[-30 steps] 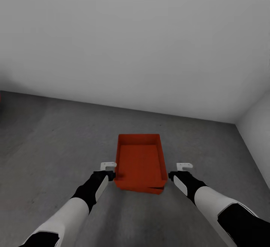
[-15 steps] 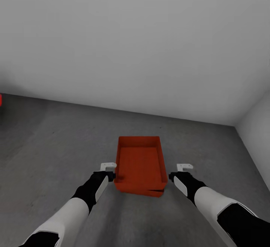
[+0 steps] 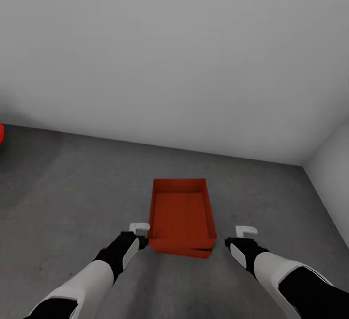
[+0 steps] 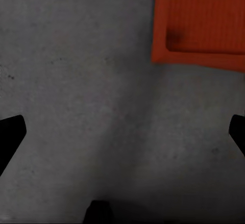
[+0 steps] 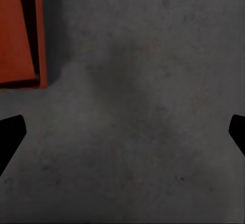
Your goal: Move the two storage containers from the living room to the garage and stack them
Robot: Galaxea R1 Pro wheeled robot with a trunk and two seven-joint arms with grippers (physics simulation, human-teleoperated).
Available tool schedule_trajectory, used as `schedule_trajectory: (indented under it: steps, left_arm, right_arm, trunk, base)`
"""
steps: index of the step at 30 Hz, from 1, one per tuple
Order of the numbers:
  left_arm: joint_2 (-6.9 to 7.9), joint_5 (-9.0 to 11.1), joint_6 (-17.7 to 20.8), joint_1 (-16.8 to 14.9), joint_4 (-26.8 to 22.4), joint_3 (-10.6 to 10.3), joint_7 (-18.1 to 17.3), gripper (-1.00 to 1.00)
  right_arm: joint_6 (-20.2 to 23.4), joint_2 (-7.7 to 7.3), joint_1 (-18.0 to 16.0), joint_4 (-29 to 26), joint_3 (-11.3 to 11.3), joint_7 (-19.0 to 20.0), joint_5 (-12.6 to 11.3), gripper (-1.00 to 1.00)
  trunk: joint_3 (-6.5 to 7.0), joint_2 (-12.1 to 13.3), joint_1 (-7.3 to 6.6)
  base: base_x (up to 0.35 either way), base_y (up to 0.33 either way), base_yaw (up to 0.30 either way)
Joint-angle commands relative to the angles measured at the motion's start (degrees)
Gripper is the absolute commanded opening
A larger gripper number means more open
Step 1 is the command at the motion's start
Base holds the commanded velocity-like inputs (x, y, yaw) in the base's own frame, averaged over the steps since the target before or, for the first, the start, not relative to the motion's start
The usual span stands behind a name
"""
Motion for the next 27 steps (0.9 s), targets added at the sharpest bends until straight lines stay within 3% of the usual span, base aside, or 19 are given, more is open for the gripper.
schedule_trajectory:
  steps: [1,6,8,13,14,17,22,27]
  left_arm:
    - [0.08,0.5,0.2,0.0,0.4,-0.2,0.4,1.0]
    - [1.23,1.4,0.2,0.0,4.2,-0.2,0.3,1.0]
    - [2.43,3.6,-0.3,0.0,7.9,-0.2,0.3,1.0]
    - [3.95,7.0,-4.9,0.0,14.4,-0.2,-0.4,1.0]
    - [4.36,7.6,-6.8,0.0,17.3,-0.2,-1.6,1.0]
    - [5.37,8.2,-9.1,0.5,19.9,-0.2,-4.7,1.0]
    - [6.9,8.3,-10.2,4.5,20.7,-0.3,-6.7,1.0]
    - [7.2,8.3,-12.6,9.1,20.8,-0.3,-6.9,1.0]
  right_arm:
    - [0.1,0.01,0.8,0.0,0.5,-0.3,-0.1,1.0]
    - [-0.4,0.14,4.5,0.2,0.6,-0.1,0.3,1.0]
    - [-0.5,0.15,6.7,0.2,0.6,0.1,0.4,1.0]
    - [-2.0,0.49,11.0,0.2,0.7,0.2,0.4,1.0]
    - [-2.7,1.0,12.6,0.3,0.8,0.2,0.5,1.0]
    - [-3.3,1.54,15.7,0.3,0.9,0.2,0.7,1.0]
    - [-5.0,1.81,20.9,0.3,0.9,0.3,1.4,1.0]
    - [-7.0,2.48,25.2,0.3,0.9,0.5,1.5,1.0]
  trunk:
    - [0.05,0.0,0.0]
    - [0.5,0.0,0.0]
    - [0.68,0.0,0.0]
    - [1.13,0.0,0.0]
    - [1.22,0.0,0.0]
    - [1.49,0.0,0.0]
    - [1.94,0.0,0.0]
    - [2.39,0.0,0.0]
  base:
    - [0.0,0.0,0.0]
    - [0.0,0.0,0.0]
    - [0.0,0.0,0.0]
    - [0.0,0.0,0.0]
    - [0.0,0.0,0.0]
    - [0.0,0.0,0.0]
    - [0.0,0.0,0.0]
    - [0.0,0.0,0.0]
